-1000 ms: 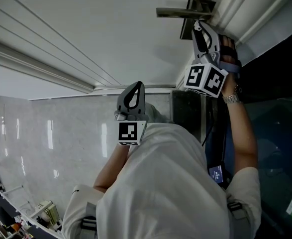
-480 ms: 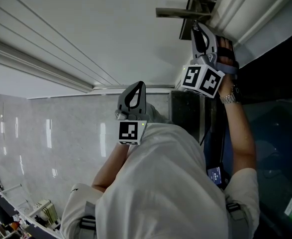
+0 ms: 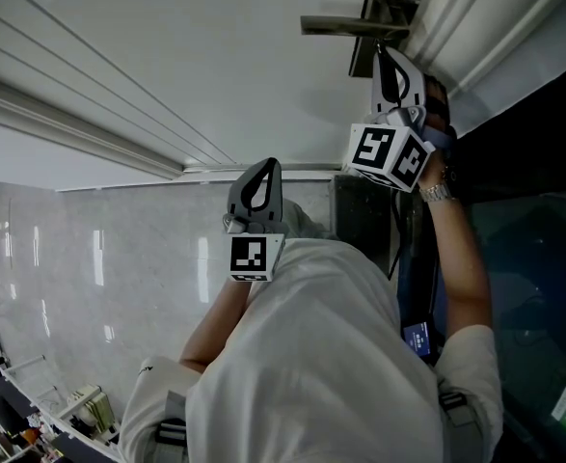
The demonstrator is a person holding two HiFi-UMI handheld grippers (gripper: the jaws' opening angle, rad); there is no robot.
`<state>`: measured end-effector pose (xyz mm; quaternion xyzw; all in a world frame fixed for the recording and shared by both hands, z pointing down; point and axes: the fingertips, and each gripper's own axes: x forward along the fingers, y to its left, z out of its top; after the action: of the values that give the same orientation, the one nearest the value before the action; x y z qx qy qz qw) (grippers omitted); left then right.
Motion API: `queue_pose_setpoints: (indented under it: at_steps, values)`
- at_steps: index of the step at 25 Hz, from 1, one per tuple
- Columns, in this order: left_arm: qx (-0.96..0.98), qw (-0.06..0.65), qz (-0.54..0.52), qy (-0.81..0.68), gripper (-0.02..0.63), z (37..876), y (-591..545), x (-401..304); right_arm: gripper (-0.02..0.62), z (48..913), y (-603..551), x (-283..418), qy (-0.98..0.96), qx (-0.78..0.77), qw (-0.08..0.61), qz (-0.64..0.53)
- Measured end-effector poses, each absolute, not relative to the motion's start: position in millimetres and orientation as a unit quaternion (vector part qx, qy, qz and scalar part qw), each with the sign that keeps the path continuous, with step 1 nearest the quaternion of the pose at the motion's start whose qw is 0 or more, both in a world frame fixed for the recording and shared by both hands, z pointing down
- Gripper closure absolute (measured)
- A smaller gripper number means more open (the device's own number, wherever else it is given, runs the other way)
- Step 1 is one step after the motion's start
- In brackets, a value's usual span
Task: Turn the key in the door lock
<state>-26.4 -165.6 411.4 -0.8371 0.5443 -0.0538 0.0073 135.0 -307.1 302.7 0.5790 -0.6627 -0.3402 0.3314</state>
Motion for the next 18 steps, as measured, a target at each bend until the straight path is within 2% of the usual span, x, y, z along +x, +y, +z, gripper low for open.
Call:
queue_pose_setpoints:
  at_steps: [8, 18]
  values:
    - [-0.835, 0.008, -0.051, 0.549, 0.597, 408.1, -167.7, -29.7, 0.58, 299.1, -306.5, 136.5, -0.685, 0.638, 0.237, -0.259]
    - [-0.83, 0.005, -0.059, 0.554, 0.597, 413.2, -166.6, -34.9, 0.58, 297.1, -306.8, 146.8, -0.752, 0.659, 0.032, -0.019]
